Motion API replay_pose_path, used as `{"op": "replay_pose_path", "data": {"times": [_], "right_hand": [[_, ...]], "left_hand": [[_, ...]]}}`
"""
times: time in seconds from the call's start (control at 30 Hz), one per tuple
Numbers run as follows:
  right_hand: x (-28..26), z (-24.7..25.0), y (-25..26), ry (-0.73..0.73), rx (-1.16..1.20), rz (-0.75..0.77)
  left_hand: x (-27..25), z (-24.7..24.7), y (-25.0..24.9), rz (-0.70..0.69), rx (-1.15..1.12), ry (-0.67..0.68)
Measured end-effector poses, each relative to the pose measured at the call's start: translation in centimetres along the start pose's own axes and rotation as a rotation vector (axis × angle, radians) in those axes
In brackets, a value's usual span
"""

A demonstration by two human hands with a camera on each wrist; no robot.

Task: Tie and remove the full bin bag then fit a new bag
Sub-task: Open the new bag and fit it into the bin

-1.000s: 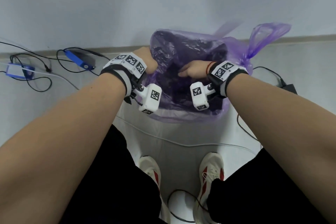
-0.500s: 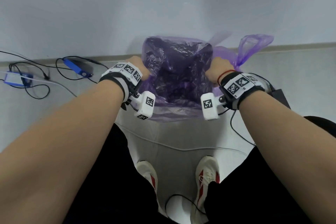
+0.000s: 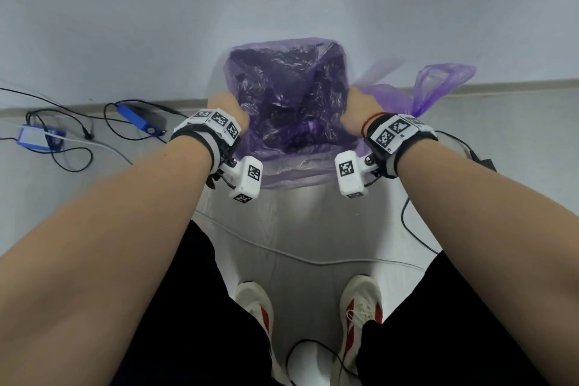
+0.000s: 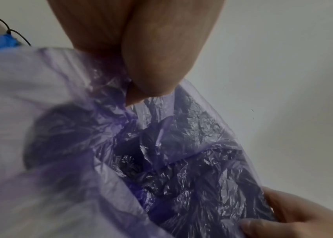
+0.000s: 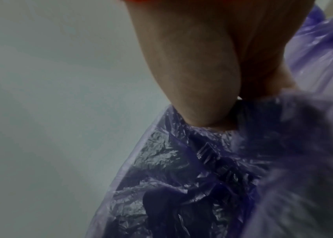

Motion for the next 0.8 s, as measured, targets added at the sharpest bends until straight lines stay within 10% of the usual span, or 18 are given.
{"op": "replay_pose_path", "data": {"times": [0.47, 0.8], "right_hand": [[-0.1, -0.7, -1.3, 0.044, 0.265, -0.04], [-10.2, 12.4, 4.5, -0.029, 0.227, -0.079]], "left_hand": [[-0.2, 0.1, -0.3, 0.07, -0.155, 0.043], [-9.1, 14.6, -5.5, -0.143, -0.13, 0.02]]}}
Point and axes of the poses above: each hand's wrist, its own x-axis towards the middle knuckle, its own z-axis out of the back of the hand, y = z × x, the point moved 4 cm from there along x, towards the middle knuckle, and after that the axes turned 15 degrees about x, right-handed, at the moved point
